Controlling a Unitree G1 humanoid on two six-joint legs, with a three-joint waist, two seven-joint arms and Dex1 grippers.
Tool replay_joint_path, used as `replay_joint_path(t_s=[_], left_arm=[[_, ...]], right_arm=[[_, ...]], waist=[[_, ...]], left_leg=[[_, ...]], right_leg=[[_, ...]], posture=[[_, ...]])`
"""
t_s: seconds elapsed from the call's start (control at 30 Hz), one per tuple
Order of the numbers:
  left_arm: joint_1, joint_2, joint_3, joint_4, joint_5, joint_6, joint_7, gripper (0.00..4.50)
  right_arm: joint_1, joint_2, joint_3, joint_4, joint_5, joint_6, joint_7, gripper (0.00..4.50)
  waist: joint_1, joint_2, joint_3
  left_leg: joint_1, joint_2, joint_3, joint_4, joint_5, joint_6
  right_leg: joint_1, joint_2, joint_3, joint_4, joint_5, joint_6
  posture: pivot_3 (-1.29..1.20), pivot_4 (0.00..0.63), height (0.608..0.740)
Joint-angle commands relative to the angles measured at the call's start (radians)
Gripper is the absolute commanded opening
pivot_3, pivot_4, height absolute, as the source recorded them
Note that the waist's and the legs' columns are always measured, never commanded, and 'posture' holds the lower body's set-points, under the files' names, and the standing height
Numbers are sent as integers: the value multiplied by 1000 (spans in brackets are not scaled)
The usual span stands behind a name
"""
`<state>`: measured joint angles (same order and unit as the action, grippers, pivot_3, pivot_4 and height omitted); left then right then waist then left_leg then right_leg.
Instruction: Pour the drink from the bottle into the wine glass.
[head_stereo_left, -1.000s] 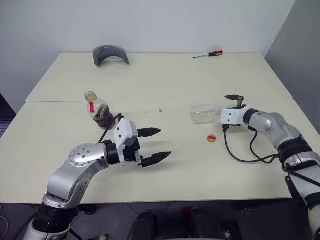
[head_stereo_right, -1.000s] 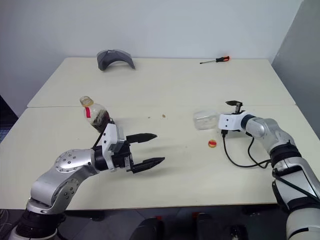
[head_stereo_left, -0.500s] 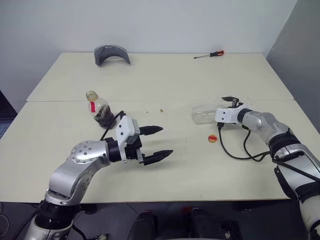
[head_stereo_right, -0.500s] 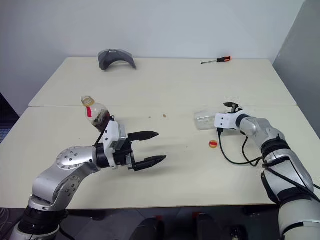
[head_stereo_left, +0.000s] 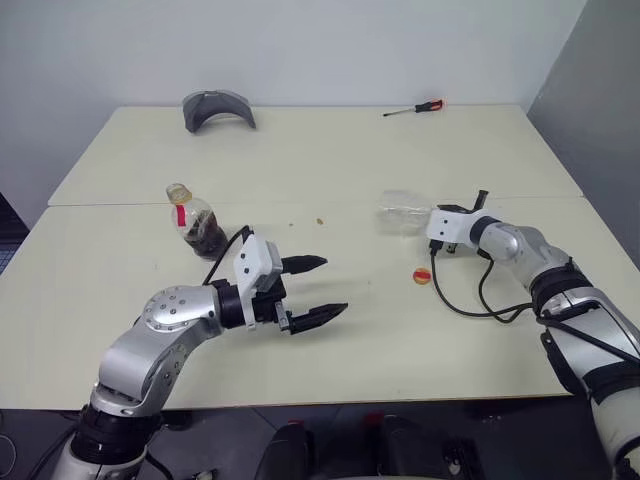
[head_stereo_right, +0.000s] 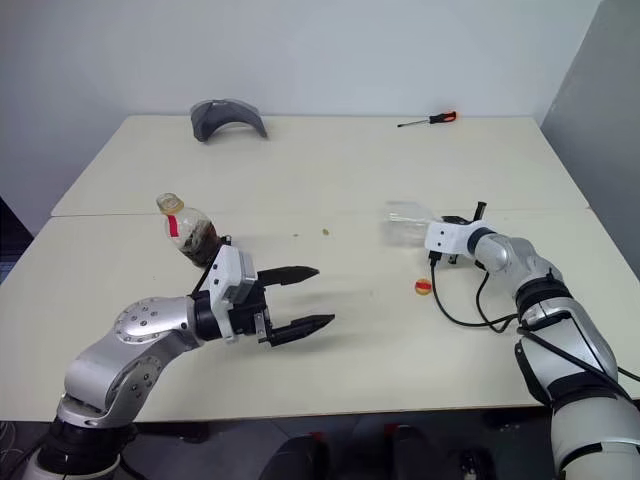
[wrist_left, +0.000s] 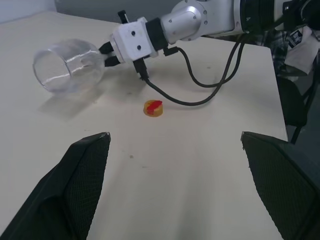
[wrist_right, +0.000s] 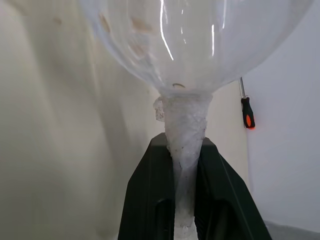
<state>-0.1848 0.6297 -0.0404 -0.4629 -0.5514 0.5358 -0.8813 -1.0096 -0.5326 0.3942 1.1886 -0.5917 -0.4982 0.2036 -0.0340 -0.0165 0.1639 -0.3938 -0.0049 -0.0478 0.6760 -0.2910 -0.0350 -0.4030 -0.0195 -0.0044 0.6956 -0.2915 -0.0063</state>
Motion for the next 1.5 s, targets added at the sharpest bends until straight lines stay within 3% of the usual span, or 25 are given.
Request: replay_joint_path(t_s=[0.03,0.13,0.23,0.3,0.53,0.63,0.97,1.17,1.3,1.5], left_arm=[[93,2,79,-89,-21,54,97,4500],[220,-29,163,-165,-12,105,232,4500],[380,-106,215,-279,28,127,390,4500],[438,-130,223,-330,41,127,436,4500],[944,-375,259,-580,183,-30,660,4500],[987,-420,196,-584,211,-122,740,4500],[1024,-433,175,-584,225,-183,810,4500],[950,-406,189,-581,267,-160,808,4500],[883,-390,231,-557,249,-130,799,4500],[900,-380,240,-529,228,-158,724,4500]], right_arm=[[-40,146,-141,-76,227,-20,91,163],[-34,302,-232,-125,391,42,225,163],[-25,441,-289,-142,491,169,277,163],[-22,486,-315,-156,532,219,291,163],[-95,719,-366,-106,626,243,272,163],[-80,764,-352,-32,605,231,243,163],[-11,757,-315,32,559,217,188,163],[31,718,-307,-8,560,234,199,163],[68,680,-280,-80,547,237,249,163],[164,615,-248,-271,549,332,335,163]], waist=[[-7,0,0],[-39,0,0],[-36,0,0],[-15,0,0],[9,0,0],[19,0,0],[-3,0,0],[0,-1,0],[1,-1,-1],[1,-2,-2]], left_leg=[[-1,0,0,0,0,0],[3,1,1,0,0,0],[3,3,0,-1,0,0],[3,2,0,-1,-2,3],[1,-1,0,-1,-3,4],[2,-2,-2,0,-3,5],[3,-1,1,-5,-3,5],[7,-1,1,-6,-3,5],[10,-1,3,-8,-3,5],[11,-1,6,-10,-3,5]], right_leg=[[-1,0,0,0,0,0],[-2,3,8,2,0,-1],[-2,5,8,2,-1,-1],[-2,4,9,1,0,-1],[-3,0,6,0,1,1],[-1,0,4,-1,1,1],[-3,1,6,0,0,-1],[0,1,7,1,0,-1],[0,1,9,1,0,-1],[0,1,12,0,0,-1]], posture=[[0,150,740],[0,150,740],[0,150,740],[0,150,740],[0,150,740],[0,150,740],[0,150,740],[0,150,740],[0,150,740],[0,150,740]])
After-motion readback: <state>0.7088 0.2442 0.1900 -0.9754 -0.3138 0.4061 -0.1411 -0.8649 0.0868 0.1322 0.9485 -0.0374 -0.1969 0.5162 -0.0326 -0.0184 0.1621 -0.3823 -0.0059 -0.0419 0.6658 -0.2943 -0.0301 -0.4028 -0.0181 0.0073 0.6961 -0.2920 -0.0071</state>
